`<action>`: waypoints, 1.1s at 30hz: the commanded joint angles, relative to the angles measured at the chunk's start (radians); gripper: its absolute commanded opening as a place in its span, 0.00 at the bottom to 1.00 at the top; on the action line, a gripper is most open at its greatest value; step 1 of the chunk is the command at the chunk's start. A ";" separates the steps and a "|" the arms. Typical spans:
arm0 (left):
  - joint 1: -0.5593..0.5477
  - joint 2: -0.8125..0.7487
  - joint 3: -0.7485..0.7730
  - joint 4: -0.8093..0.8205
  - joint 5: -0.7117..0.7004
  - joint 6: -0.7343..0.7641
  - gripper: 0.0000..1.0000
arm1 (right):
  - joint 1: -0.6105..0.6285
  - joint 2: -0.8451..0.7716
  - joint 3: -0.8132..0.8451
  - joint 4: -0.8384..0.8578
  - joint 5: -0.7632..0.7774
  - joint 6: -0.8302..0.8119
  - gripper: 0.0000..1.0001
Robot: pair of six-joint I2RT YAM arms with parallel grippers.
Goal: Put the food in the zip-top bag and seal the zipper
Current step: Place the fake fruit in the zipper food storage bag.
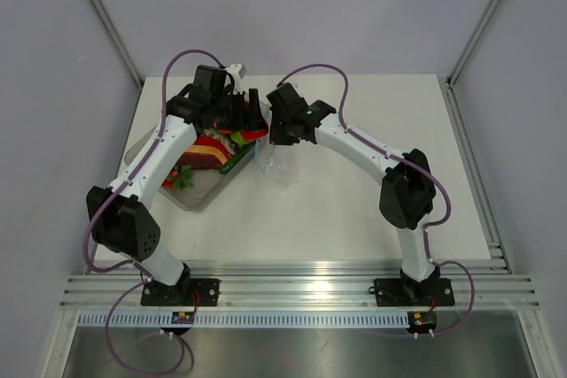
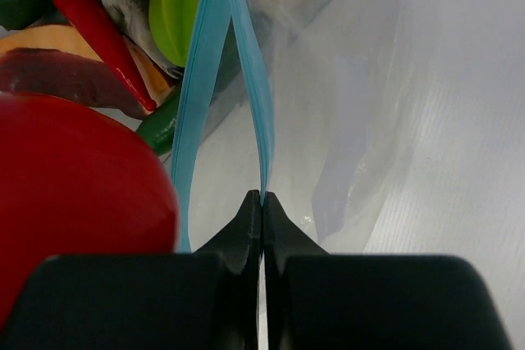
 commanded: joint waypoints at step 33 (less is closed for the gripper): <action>0.003 0.046 -0.093 0.099 0.041 -0.095 0.54 | 0.006 -0.158 -0.150 0.291 -0.186 0.131 0.00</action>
